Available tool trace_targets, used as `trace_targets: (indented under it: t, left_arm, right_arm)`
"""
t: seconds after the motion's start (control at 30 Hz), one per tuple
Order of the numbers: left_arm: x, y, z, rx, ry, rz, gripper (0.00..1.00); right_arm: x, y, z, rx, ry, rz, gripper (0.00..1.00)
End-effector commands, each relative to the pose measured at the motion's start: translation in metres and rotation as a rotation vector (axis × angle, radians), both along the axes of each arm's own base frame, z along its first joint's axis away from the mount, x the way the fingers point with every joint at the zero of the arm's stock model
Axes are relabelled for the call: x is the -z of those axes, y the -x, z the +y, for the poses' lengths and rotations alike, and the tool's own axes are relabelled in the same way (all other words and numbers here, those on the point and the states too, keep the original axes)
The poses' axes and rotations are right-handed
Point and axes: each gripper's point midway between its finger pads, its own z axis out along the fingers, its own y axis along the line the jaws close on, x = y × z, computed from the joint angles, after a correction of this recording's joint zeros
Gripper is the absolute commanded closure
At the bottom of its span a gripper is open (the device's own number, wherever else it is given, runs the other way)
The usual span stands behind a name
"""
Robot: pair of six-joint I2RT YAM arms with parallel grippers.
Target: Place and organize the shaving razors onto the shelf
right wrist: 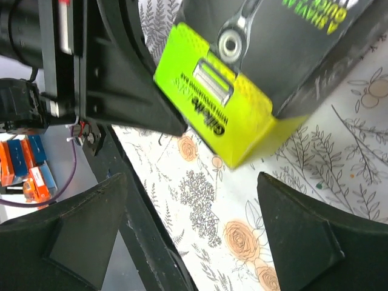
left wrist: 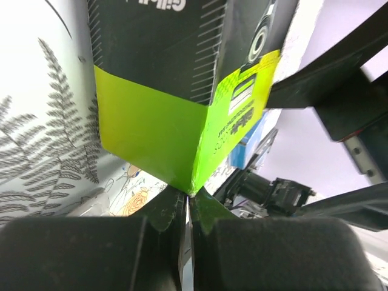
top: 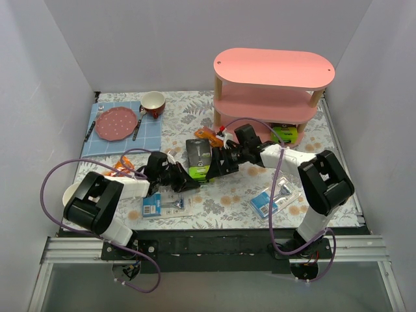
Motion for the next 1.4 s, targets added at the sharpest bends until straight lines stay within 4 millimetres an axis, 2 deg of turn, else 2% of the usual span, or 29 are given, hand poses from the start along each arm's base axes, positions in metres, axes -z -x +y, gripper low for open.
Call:
trace_targets:
  t: [0.0,0.13,0.2,0.4,0.57,0.73,0.77,0.8,0.83,0.9,0.97,1.0,1.03,1.07,1.17,1.2,1.23,1.3,1.37]
  left_arm:
    - [-0.044,-0.022,-0.005,0.041,0.111,-0.136,1.00]
    - [-0.075,-0.011,-0.014,0.149,0.198,-0.201,1.00]
    - [-0.078,-0.007,-0.014,0.174,0.198,-0.206,1.00]
    - [-0.072,0.019,-0.013,0.281,0.185,-0.239,1.00]
    - [-0.067,0.026,-0.012,0.312,0.172,-0.256,1.00]
    - [-0.065,0.024,-0.016,0.326,0.175,-0.262,1.00]
    - [-0.066,0.023,-0.017,0.330,0.177,-0.268,1.00]
    - [-0.063,0.024,-0.018,0.331,0.175,-0.261,1.00]
    - [-0.063,0.025,-0.019,0.335,0.174,-0.262,1.00]
    - [-0.062,0.026,-0.019,0.338,0.171,-0.265,1.00]
    - [-0.064,0.024,-0.018,0.338,0.150,-0.271,1.00]
    - [-0.065,0.023,-0.016,0.336,0.135,-0.274,0.97]
    - [-0.071,0.021,-0.014,0.351,0.111,-0.330,0.84]
    - [-0.073,0.019,-0.011,0.345,0.085,-0.329,0.79]
    - [-0.078,-0.010,0.016,0.231,-0.029,-0.372,0.61]
    - [-0.076,-0.027,0.036,0.150,-0.063,-0.364,0.60]
    - [-0.074,-0.037,0.047,0.097,-0.089,-0.354,0.59]
    - [-0.066,-0.044,0.065,0.022,-0.085,-0.283,0.53]
    - [-0.063,-0.040,0.062,0.002,-0.046,-0.220,0.45]
  right_arm:
    - [-0.005,0.003,-0.012,0.025,0.002,0.001,0.05]
    - [-0.004,0.000,-0.015,0.049,-0.055,0.094,0.02]
    - [-0.005,-0.004,-0.011,0.080,-0.073,0.146,0.02]
    - [-0.014,-0.022,0.011,0.098,-0.148,0.272,0.01]
    - [-0.015,-0.036,0.028,0.096,-0.169,0.313,0.02]
    - [-0.019,-0.022,0.031,0.068,-0.192,0.352,0.03]
    - [-0.022,-0.021,0.031,0.065,-0.204,0.341,0.05]
    - [-0.018,-0.015,0.028,0.062,-0.197,0.342,0.13]
    - [-0.020,-0.014,0.027,0.057,-0.197,0.320,0.17]
    - [-0.013,-0.007,0.021,0.062,-0.178,0.331,0.14]
    - [-0.008,-0.006,0.016,0.081,-0.151,0.330,0.02]
    - [-0.002,-0.006,0.014,0.094,-0.128,0.326,0.02]
    - [0.000,-0.005,0.014,0.093,-0.128,0.324,0.02]
    - [0.001,-0.006,0.013,0.096,-0.127,0.323,0.02]
    - [0.005,-0.011,0.014,0.105,-0.107,0.306,0.02]
    - [0.008,-0.016,0.013,0.128,-0.086,0.293,0.02]
    - [0.009,-0.018,0.012,0.128,-0.076,0.282,0.02]
    - [0.008,-0.020,0.012,0.137,-0.065,0.267,0.02]
    - [0.008,-0.020,0.010,0.139,-0.063,0.265,0.02]
